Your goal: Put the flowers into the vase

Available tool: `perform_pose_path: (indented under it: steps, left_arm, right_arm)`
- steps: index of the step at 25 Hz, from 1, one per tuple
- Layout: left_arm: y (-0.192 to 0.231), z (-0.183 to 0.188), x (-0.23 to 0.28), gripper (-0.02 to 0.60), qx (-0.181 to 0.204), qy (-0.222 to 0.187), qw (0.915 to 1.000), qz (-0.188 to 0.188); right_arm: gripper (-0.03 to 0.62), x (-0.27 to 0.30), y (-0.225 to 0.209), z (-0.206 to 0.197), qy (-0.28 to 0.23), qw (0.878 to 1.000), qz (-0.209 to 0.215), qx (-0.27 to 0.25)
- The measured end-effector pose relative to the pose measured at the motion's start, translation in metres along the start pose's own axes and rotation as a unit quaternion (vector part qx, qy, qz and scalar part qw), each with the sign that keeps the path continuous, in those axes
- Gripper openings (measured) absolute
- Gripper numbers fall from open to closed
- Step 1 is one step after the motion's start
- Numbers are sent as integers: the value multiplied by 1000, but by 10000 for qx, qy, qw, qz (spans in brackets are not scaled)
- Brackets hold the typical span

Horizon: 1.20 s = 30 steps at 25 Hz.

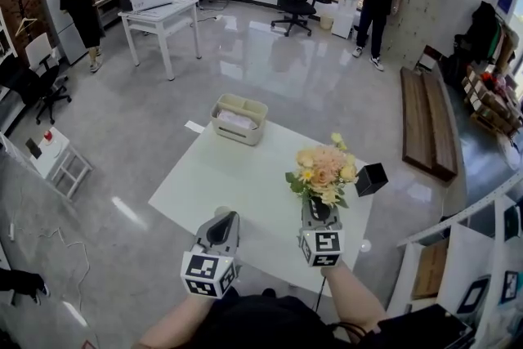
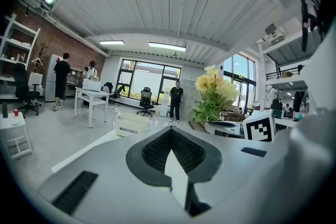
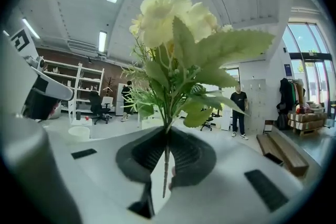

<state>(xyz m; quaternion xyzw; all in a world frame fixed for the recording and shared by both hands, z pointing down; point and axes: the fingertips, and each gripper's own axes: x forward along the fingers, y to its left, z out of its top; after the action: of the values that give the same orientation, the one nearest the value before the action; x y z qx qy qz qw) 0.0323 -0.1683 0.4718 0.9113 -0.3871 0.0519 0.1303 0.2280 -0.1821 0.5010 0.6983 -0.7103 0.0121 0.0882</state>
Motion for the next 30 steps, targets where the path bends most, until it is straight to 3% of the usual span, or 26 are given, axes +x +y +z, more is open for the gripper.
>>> perform_pose_path:
  steps: [4, 9, 14, 19, 23, 30]
  left_arm:
    - [5, -2, -5, 5, -62, 14, 9999, 117]
    - [26, -2, -23, 5, -118, -56, 9986, 517]
    - [49, -11, -47, 5, -230, -64, 9953, 939]
    - [61, -9, -60, 5, -268, -129, 9929, 1150]
    - [61, -12, -62, 5, -297, -125, 9927, 1162]
    - [66, -15, -63, 5, -377, -75, 9926, 1154]
  right_arm:
    - [31, 8, 28, 12, -101, 9994, 335, -26]
    - [31, 18, 84, 37, -360, 9939, 1044, 75]
    - [31, 16, 146, 82, -807, 9788, 1859, 306]
    - [31, 10, 173, 139, -1240, 9606, 2393, 682]
    - [31, 12, 183, 130, -1146, 9588, 2506, 686]
    - [31, 19, 207, 76, -500, 9617, 2664, 400]
